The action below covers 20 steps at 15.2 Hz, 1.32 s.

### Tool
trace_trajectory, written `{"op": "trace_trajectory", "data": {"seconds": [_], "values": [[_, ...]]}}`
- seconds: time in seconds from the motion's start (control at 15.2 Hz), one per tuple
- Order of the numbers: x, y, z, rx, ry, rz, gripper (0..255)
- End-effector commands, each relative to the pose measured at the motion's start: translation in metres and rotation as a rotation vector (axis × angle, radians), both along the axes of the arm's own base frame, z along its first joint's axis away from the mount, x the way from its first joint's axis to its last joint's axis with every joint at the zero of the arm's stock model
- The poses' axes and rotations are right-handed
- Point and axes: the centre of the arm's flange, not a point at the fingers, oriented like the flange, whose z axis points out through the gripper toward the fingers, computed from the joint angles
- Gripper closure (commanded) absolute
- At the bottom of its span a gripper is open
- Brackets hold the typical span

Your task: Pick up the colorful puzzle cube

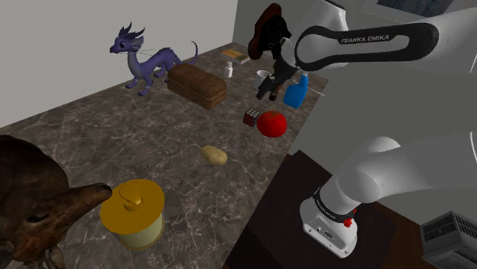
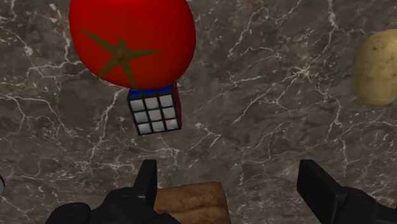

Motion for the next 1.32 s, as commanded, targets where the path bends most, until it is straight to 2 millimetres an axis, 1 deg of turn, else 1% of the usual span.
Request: {"op": "trace_trajectory", "data": {"seconds": [0.0,0.73,1.25], "values": [[0.008,-0.009,-0.024,0.002,-0.012,-0.004,0],[0.056,-0.053,-0.152,0.021,-0.062,-0.023,0],[0.056,-0.053,-0.192,0.021,-0.061,-0.023,0]]}}
